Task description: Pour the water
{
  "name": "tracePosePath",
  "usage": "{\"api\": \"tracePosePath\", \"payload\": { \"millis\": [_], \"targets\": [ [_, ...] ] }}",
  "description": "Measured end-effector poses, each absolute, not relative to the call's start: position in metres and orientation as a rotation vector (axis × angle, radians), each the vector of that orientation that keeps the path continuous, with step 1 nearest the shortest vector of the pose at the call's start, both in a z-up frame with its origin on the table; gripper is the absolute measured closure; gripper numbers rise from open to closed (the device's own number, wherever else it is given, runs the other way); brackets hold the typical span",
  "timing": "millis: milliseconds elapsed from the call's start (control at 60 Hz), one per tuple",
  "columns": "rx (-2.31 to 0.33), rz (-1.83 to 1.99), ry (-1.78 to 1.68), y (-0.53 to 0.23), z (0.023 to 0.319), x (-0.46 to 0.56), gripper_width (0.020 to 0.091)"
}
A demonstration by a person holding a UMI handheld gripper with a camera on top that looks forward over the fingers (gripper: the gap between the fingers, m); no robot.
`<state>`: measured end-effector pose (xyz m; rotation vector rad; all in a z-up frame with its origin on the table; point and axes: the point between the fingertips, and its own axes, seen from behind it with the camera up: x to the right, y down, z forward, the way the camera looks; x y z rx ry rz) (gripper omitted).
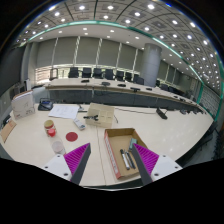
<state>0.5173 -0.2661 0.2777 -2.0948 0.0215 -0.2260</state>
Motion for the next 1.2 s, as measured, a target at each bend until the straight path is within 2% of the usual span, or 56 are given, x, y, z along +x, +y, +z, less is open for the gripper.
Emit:
{"api": "tracePosePath", "payload": {
  "millis": [167, 433, 750, 817, 917, 1000, 1117, 1200],
  "targets": [
    [-2.115, -0.111, -0.057, -0.274, 0.250, 0.484, 0.0247],
    [-2.118, 0.058, -0.235, -0.269, 0.168, 0.383, 0.0244],
    [-1.992, 0.053, -0.175, -0.167, 0.094, 0.295, 0.0253],
    [-1.973, 0.027, -0.150, -0.147, 0.080, 0.289, 0.0327],
    [-1.951, -0.045, -0.091, -0.129, 0.069, 0.296, 0.0561],
    [-1.925, -0.026, -0.033, -0.122, 0.070, 0.293, 0.0601],
    [-1.923, -0.054, 0.015, -0.116, 0.072, 0.300, 0.0712],
    [-1.925, -0.122, 0.001, -0.114, 0.084, 0.305, 0.0738]
  ]
}}
